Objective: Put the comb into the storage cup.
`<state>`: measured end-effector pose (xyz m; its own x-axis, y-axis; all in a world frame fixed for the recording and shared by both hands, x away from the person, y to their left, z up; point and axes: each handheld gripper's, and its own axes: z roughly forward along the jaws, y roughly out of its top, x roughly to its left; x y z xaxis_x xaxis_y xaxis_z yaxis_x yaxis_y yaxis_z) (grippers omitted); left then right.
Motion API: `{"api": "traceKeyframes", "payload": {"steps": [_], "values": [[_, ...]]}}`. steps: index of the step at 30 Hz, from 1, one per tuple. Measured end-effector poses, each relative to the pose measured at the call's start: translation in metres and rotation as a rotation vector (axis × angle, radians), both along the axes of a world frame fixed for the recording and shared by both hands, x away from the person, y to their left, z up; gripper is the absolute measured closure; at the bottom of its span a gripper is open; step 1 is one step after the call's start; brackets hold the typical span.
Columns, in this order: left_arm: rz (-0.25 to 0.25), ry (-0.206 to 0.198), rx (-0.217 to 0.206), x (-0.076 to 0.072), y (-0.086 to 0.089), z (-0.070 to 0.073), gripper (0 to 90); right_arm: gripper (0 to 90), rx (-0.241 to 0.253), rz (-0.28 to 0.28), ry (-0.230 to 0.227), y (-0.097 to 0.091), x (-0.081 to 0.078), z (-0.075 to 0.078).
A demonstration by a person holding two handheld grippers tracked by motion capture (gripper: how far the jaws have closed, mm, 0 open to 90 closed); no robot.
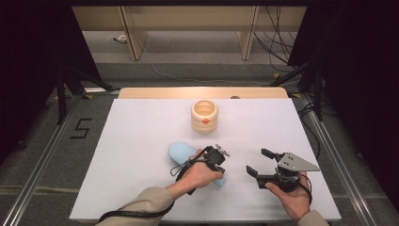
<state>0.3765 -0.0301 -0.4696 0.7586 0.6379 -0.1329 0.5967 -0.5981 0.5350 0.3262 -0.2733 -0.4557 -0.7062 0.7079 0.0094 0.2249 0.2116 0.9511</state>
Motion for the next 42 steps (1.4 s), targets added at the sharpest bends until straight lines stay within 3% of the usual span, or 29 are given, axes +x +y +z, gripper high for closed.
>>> {"api": "traceKeyframes", "payload": {"steps": [10, 23, 42], "values": [[-0.029, 0.041, 0.026, -0.009, 0.014, 0.000, 89.9, 15.6, -0.003, -0.001, 0.000, 0.000, 0.000, 0.000], [-0.057, 0.066, 0.068, -0.019, 0.038, 0.003, 89.9, 15.6, -0.006, -0.002, 0.001, 0.000, 0.000, 0.000], [-0.044, 0.100, 0.119, -0.027, 0.082, 0.004, 89.9, 15.6, -0.008, -0.004, 0.007, 0.001, 0.000, -0.001]]}}
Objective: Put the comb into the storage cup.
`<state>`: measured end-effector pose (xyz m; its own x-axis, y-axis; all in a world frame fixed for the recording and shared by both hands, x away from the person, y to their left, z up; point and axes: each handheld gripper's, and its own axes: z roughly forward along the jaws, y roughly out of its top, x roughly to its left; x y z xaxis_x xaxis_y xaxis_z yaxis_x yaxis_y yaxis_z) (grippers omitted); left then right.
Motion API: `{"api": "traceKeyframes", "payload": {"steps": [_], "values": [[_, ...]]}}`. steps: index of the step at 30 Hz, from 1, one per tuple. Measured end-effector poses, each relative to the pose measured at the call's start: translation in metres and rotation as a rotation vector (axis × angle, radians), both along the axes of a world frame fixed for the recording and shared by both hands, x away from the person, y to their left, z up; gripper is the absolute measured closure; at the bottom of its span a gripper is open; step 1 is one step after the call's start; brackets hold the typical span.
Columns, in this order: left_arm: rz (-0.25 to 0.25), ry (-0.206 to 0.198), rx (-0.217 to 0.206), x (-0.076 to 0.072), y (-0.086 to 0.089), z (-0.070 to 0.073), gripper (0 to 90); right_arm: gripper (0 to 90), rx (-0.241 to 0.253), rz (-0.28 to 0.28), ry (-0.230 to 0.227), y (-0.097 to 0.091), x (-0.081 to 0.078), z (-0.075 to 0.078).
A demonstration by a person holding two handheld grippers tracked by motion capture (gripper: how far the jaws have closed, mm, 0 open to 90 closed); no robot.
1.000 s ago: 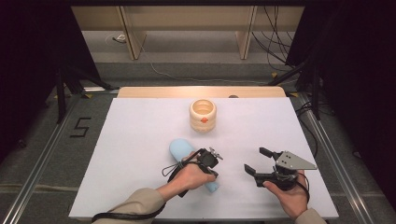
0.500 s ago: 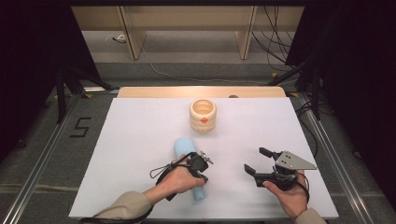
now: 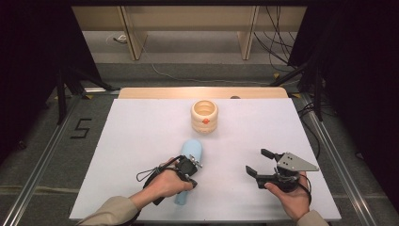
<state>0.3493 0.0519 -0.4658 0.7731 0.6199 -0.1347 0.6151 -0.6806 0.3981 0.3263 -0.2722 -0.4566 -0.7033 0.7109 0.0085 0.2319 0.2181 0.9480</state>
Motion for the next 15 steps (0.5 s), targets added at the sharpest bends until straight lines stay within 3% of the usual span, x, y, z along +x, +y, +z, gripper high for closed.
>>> {"api": "traceKeyframes", "payload": {"steps": [15], "values": [[0.036, 0.006, 0.041, 0.004, 0.028, 0.000, 89.9, 15.6, 0.001, 0.000, 0.002, 0.000, 0.000, -0.001]]}}
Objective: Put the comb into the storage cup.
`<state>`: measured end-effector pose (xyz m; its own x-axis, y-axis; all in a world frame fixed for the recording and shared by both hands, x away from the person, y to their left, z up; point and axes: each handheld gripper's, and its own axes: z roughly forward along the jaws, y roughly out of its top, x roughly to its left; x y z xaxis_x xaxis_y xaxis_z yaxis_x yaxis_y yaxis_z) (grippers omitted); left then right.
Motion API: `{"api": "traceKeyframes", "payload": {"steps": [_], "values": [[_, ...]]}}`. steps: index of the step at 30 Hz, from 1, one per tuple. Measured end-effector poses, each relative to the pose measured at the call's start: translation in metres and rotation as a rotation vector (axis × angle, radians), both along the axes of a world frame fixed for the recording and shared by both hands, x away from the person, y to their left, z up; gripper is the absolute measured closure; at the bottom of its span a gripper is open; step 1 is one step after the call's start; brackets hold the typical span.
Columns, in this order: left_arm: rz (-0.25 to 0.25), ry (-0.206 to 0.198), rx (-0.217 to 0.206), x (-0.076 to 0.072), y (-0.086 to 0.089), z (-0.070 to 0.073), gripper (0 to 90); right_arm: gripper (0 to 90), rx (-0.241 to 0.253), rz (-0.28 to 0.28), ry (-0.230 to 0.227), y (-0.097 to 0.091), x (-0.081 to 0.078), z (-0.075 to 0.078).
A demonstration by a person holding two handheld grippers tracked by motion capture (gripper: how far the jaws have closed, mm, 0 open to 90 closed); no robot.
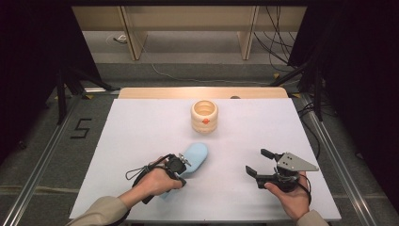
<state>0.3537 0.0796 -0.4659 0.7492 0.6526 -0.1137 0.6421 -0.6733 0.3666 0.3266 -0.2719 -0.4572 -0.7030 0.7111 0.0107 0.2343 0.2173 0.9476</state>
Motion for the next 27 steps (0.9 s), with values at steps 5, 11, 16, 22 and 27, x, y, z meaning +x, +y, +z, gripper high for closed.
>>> {"api": "traceKeyframes", "payload": {"steps": [5, 11, 16, 22, 27], "values": [[0.007, -0.003, 0.009, 0.002, 0.005, 0.000, 89.9, 15.6, 0.000, 0.000, 0.001, 0.000, 0.000, 0.000], [0.004, -0.007, 0.010, 0.002, 0.008, 0.000, 89.9, 15.6, 0.000, 0.000, 0.001, 0.000, 0.000, 0.000], [-0.002, -0.015, 0.002, 0.001, 0.009, 0.001, 89.6, 15.6, 0.000, -0.001, 0.001, 0.000, 0.000, 0.000], [-0.006, -0.049, -0.039, -0.002, 0.013, 0.010, 83.2, 15.6, 0.000, -0.002, 0.000, 0.000, 0.000, 0.000], [0.000, -0.081, -0.094, -0.006, 0.019, 0.023, 65.2, 15.6, -0.001, -0.003, 0.001, 0.000, 0.000, 0.000]]}}
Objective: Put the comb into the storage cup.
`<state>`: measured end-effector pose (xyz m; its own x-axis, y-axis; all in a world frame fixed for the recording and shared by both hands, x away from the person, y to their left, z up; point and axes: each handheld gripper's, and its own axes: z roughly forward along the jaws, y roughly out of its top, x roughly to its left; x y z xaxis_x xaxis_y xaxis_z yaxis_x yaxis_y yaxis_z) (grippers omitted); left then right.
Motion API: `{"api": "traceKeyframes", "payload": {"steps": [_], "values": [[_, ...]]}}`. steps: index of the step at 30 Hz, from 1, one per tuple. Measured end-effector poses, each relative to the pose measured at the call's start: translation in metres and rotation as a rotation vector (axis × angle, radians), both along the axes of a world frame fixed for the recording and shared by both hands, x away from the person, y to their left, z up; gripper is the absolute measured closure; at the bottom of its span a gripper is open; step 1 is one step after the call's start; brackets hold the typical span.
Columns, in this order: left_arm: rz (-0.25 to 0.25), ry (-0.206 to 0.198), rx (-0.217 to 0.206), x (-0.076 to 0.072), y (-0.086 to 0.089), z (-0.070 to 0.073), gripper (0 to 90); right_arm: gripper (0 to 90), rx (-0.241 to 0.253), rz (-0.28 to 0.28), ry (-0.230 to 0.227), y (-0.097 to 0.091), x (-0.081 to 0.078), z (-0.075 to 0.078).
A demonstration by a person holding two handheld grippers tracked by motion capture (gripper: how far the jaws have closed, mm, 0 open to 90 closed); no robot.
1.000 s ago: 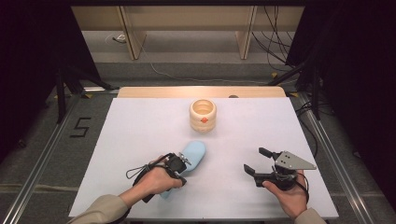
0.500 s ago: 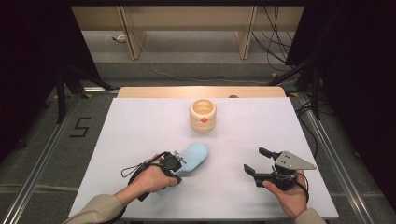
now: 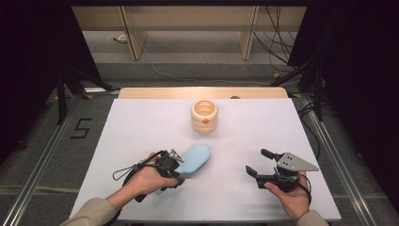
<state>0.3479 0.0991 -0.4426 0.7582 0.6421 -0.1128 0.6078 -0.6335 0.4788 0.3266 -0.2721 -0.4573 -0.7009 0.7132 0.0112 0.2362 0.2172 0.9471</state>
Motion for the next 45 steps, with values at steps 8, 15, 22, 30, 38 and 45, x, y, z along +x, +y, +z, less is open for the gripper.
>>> {"api": "traceKeyframes", "payload": {"steps": [8, 15, 22, 30, 38, 45], "values": [[-0.027, -0.054, -0.048, -0.004, 0.004, 0.024, 38.9, 15.6, -0.004, 0.000, 0.002, 0.000, 0.000, 0.000], [-0.012, -0.080, 0.048, 0.008, 0.007, 0.023, 15.3, 15.6, -0.003, 0.001, 0.002, 0.000, 0.000, 0.000], [0.009, -0.037, 0.129, 0.019, 0.005, 0.011, 1.4, 15.6, -0.003, 0.003, 0.003, 0.000, 0.001, -0.001], [0.015, -0.032, 0.151, 0.029, 0.000, 0.002, 2.1, 15.6, 0.000, 0.002, 0.003, 0.000, 0.001, -0.001], [-0.004, -0.017, 0.169, 0.034, -0.002, -0.001, 8.3, 15.6, 0.002, 0.000, 0.004, 0.000, 0.000, 0.000], [-0.019, -0.004, 0.178, 0.034, -0.007, -0.004, 11.3, 15.6, 0.004, 0.000, 0.004, 0.000, 0.000, 0.000]]}}
